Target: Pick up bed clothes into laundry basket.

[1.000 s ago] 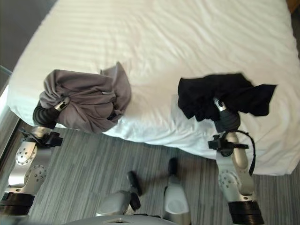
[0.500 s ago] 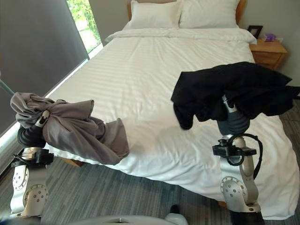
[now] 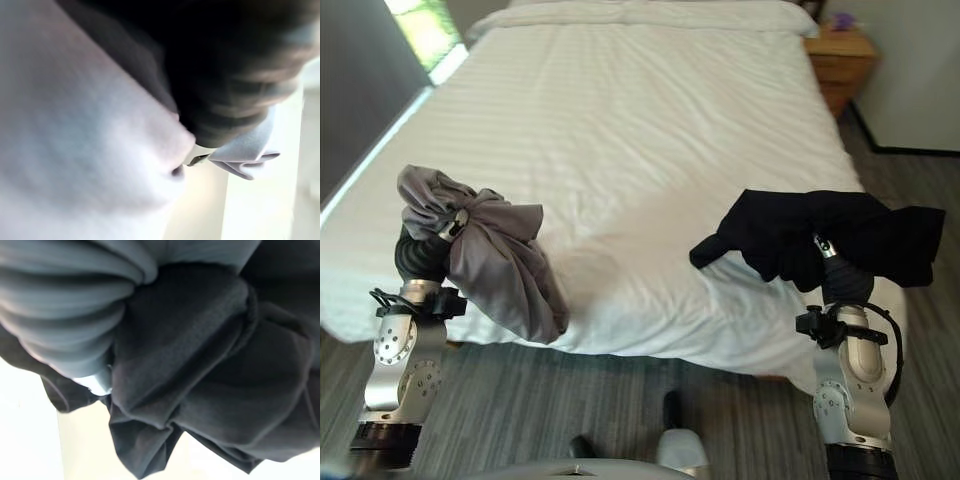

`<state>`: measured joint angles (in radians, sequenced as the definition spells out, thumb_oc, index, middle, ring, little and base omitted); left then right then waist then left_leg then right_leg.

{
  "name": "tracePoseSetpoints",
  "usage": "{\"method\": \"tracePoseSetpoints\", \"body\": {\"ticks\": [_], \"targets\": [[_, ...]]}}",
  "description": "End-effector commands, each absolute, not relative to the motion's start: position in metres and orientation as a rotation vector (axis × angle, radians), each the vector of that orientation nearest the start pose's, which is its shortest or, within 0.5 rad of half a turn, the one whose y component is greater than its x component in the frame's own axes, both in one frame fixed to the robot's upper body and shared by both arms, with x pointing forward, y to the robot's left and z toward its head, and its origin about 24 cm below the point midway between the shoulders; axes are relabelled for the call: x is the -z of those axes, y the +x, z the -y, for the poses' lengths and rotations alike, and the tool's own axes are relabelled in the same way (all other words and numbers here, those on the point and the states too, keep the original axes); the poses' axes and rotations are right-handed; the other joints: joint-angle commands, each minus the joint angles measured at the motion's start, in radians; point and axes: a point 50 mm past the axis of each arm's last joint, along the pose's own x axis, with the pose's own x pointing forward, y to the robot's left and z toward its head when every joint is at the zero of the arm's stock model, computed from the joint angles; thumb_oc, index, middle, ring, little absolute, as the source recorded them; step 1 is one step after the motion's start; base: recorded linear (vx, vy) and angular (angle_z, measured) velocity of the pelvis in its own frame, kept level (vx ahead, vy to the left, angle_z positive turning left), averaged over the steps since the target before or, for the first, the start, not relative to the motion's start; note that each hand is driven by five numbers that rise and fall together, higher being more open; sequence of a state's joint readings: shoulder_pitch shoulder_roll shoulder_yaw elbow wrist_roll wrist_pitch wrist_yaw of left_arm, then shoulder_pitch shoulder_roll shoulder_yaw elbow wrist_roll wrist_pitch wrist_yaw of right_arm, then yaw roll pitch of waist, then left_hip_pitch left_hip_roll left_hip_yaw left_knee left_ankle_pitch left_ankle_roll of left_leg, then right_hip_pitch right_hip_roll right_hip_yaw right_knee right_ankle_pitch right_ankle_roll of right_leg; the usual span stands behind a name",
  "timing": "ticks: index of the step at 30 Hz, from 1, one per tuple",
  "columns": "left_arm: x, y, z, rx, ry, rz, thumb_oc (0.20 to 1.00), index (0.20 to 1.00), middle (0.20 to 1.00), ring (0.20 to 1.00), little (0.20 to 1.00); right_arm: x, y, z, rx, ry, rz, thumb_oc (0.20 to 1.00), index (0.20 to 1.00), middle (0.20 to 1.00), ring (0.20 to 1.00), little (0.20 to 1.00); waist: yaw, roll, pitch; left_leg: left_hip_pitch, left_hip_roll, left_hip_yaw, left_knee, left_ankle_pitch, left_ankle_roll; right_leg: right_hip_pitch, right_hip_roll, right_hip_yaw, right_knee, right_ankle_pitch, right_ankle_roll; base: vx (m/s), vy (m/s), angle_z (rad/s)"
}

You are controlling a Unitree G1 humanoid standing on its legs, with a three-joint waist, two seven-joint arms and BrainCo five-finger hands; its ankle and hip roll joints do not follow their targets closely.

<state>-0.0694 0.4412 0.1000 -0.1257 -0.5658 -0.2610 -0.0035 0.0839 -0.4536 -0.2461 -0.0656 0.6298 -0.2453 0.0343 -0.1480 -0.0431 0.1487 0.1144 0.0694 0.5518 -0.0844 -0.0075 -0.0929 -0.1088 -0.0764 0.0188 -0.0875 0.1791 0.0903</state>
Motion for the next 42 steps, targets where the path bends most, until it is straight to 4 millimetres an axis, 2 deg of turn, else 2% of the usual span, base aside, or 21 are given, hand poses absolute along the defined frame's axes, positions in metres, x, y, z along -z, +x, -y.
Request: {"method": "tracePoseSetpoints", "body": {"ticks": [1,5,6,8,10,12,13,14,15,17,18,19,20,25,27,28,30,32,34,39,42], "targets": [[-0.207,0.255,-0.245,-0.031,-0.050,0.807,0.200,0.200,0.200,0.200,0.200,-0.178,0.235,0.287,0.129,0.034,0.664,0.200,0.200,0.200,0.200,0.200,0.046,0.001,0.069,0.042,-0.003,-0.316,0.128,-0.065,-0.025,0.020,0.029,0.069,0.066,-0.055,0.063,0.04,0.119,-2.03],[-0.211,0.243,-0.260,-0.106,-0.009,0.844,0.200,0.200,0.200,0.200,0.200,-0.175,0.227,0.296,0.159,0.017,0.658,0.200,0.200,0.200,0.200,0.200,0.058,-0.019,0.056,0.027,0.014,-0.583,0.130,-0.114,-0.015,-0.018,0.038,0.276,0.050,-0.014,0.090,0.08,0.233,-2.39],[-0.214,0.236,-0.269,-0.128,0.030,0.858,0.200,0.200,0.200,0.200,0.200,-0.173,0.220,0.303,0.185,-0.008,0.649,0.200,0.200,0.200,0.200,0.200,0.031,-0.019,0.055,0.052,0.011,-0.562,0.089,-0.154,0.010,-0.029,0.042,0.342,0.033,0.017,0.105,0.05,0.467,-2.04],[-0.217,0.234,-0.273,-0.129,0.043,0.868,0.200,0.200,0.200,0.200,0.200,-0.170,0.213,0.305,0.198,-0.015,0.636,0.200,0.200,0.200,0.200,0.200,0.016,-0.018,0.056,0.072,0.004,-0.501,0.046,-0.140,0.016,-0.047,0.034,0.370,0.022,0.038,0.123,-0.06,0.330,-2.48],[-0.221,0.236,-0.273,-0.124,0.072,0.883,0.200,0.200,0.200,0.200,0.200,-0.168,0.206,0.308,0.229,-0.032,0.632,0.200,0.200,0.200,0.200,0.200,-0.015,-0.017,0.068,0.096,-0.029,-0.416,-0.003,-0.136,0.039,-0.100,0.029,0.385,0.011,0.101,0.165,-0.15,0.383,-1.88],[-0.223,0.237,-0.275,-0.133,0.063,0.888,0.200,0.200,0.200,0.200,0.200,-0.170,0.193,0.316,0.309,-0.019,0.681,0.200,0.200,0.200,0.200,0.200,-0.038,-0.013,0.078,0.090,-0.049,-0.344,-0.003,-0.138,0.047,-0.142,0.029,0.362,0.001,0.150,0.172,-0.21,0.350,-1.32],[-0.222,0.234,-0.281,-0.170,0.092,0.878,0.200,0.200,0.200,0.200,0.200,-0.168,0.186,0.315,0.352,0.011,0.718,0.200,0.200,0.200,0.200,0.200,-0.008,0.008,0.090,0.086,-0.047,-0.273,-0.003,-0.122,0.054,-0.135,-0.027,0.108,0.028,0.074,0.144,-0.24,0.220,-1.43],[-0.222,0.234,-0.281,-0.170,0.092,0.878,0.200,0.200,0.200,0.200,0.200,-0.168,0.186,0.315,0.353,0.011,0.719,0.200,0.200,0.200,0.200,0.200,-0.012,0.007,0.092,0.085,-0.046,-0.278,-0.003,-0.118,0.053,-0.135,-0.028,0.102,0.032,0.073,0.140,-0.28,0.262,-1.54],[-0.223,0.234,-0.280,-0.165,0.090,0.876,0.200,0.200,0.200,0.200,0.200,-0.172,0.185,0.315,0.366,-0.008,0.734,0.200,0.200,0.200,0.200,0.200,-0.017,0.015,0.091,0.080,-0.043,-0.249,-0.003,-0.107,0.055,-0.112,-0.045,0.007,0.085,0.032,0.112,-0.18,0.130,-1.63],[-0.223,0.236,-0.277,-0.151,0.065,0.884,0.200,0.200,0.200,0.200,0.200,-0.175,0.186,0.310,0.360,-0.015,0.751,0.200,0.200,0.200,0.200,0.200,-0.024,0.009,0.088,0.072,-0.039,-0.180,-0.003,-0.091,0.064,-0.077,-0.025,-0.057,0.179,-0.027,0.092,-0.30,0.196,-1.73],[-0.222,0.240,-0.274,-0.134,0.046,0.875,0.200,0.200,0.200,0.200,0.200,-0.172,0.190,0.309,0.352,0.001,0.738,0.200,0.200,0.200,0.200,0.200,-0.009,0.009,0.077,0.059,-0.033,-0.128,-0.003,-0.086,0.071,-0.021,-0.020,-0.119,0.229,-0.101,0.075,-0.28,0.139,-1.66],[-0.222,0.240,-0.274,-0.134,0.046,0.876,0.200,0.200,0.200,0.200,0.200,-0.172,0.191,0.309,0.352,0.001,0.738,0.200,0.200,0.200,0.200,0.200,-0.007,0.007,0.078,0.057,-0.033,-0.125,-0.003,-0.081,0.070,-0.024,-0.020,-0.117,0.229,-0.097,0.072,-0.34,0.124,-2.19],[-0.221,0.241,-0.269,-0.114,0.026,0.871,0.200,0.200,0.200,0.200,0.200,-0.169,0.198,0.303,0.334,0.031,0.729,0.200,0.200,0.200,0.200,0.200,0.014,0.004,0.062,0.047,-0.030,-0.070,-0.003,-0.079,0.075,0.035,-0.034,-0.188,0.230,-0.124,0.076,-0.16,0.026,-1.42],[-0.212,0.243,-0.267,-0.108,0.009,0.835,0.200,0.200,0.200,0.200,0.200,-0.157,0.203,0.290,0.265,0.061,0.666,0.200,0.200,0.200,0.200,0.200,0.041,-0.020,0.034,0.048,-0.025,-0.016,-0.003,-0.067,0.064,0.097,-0.018,-0.174,0.076,-0.104,0.082,-0.05,-0.056,-0.92],[-0.207,0.243,-0.269,-0.117,0.000,0.814,0.200,0.200,0.200,0.200,0.200,-0.153,0.202,0.289,0.249,0.065,0.642,0.200,0.200,0.200,0.200,0.200,0.045,-0.026,0.031,0.060,-0.010,-0.009,-0.003,-0.057,0.052,0.114,0.014,-0.137,0.041,-0.109,0.066,0.08,-0.219,-0.40],[-0.203,0.242,-0.271,-0.123,-0.016,0.800,0.200,0.200,0.200,0.200,0.200,-0.157,0.204,0.285,0.197,0.059,0.638,0.200,0.200,0.200,0.200,0.200,0.046,-0.043,0.047,0.066,0.018,-0.014,0.041,-0.041,0.031,0.131,0.036,-0.123,0.040,-0.135,0.034,0.09,-0.251,-0.02],[-0.200,0.241,-0.271,-0.119,-0.025,0.790,0.200,0.200,0.200,0.200,0.200,-0.157,0.203,0.285,0.182,0.063,0.636,0.200,0.200,0.200,0.200,0.200,0.049,-0.050,0.058,0.042,0.044,-0.022,0.123,-0.057,0.017,0.148,0.044,-0.116,0.033,-0.144,0.017,0.04,-0.248,0.03],[-0.192,0.241,-0.269,-0.117,-0.075,0.772,0.200,0.200,0.200,0.200,0.200,-0.159,0.207,0.283,0.147,0.073,0.635,0.200,0.200,0.200,0.200,0.200,0.084,-0.060,0.086,-0.019,0.050,-0.137,0.259,-0.041,-0.005,0.180,0.057,-0.093,0.021,-0.150,-0.008,0.02,-0.174,0.03],[-0.187,0.240,-0.269,-0.129,-0.089,0.751,0.200,0.200,0.200,0.200,0.200,-0.159,0.212,0.280,0.119,0.083,0.626,0.200,0.200,0.200,0.200,0.200,0.112,-0.062,0.090,-0.065,0.015,-0.268,0.231,-0.062,0.004,0.187,0.045,-0.078,0.006,-0.150,-0.005,0.02,-0.030,-0.43],[-0.186,0.237,-0.273,-0.143,-0.071,0.747,0.200,0.200,0.200,0.200,0.200,-0.159,0.214,0.280,0.106,0.076,0.616,0.200,0.200,0.200,0.200,0.200,0.129,-0.048,0.078,-0.130,0.001,-0.312,0.102,0.028,0.005,0.180,0.021,-0.092,0.000,-0.137,0.005,0.05,0.034,0.02],[-0.188,0.234,-0.276,-0.146,-0.041,0.749,0.200,0.200,0.200,0.200,0.200,-0.159,0.218,0.272,0.066,0.086,0.611,0.200,0.200,0.200,0.200,0.200,0.127,-0.030,0.077,-0.098,-0.009,-0.282,0.065,0.022,0.017,0.174,0.028,-0.087,0.000,-0.145,0.008,0.08,0.143,-0.05]]}}
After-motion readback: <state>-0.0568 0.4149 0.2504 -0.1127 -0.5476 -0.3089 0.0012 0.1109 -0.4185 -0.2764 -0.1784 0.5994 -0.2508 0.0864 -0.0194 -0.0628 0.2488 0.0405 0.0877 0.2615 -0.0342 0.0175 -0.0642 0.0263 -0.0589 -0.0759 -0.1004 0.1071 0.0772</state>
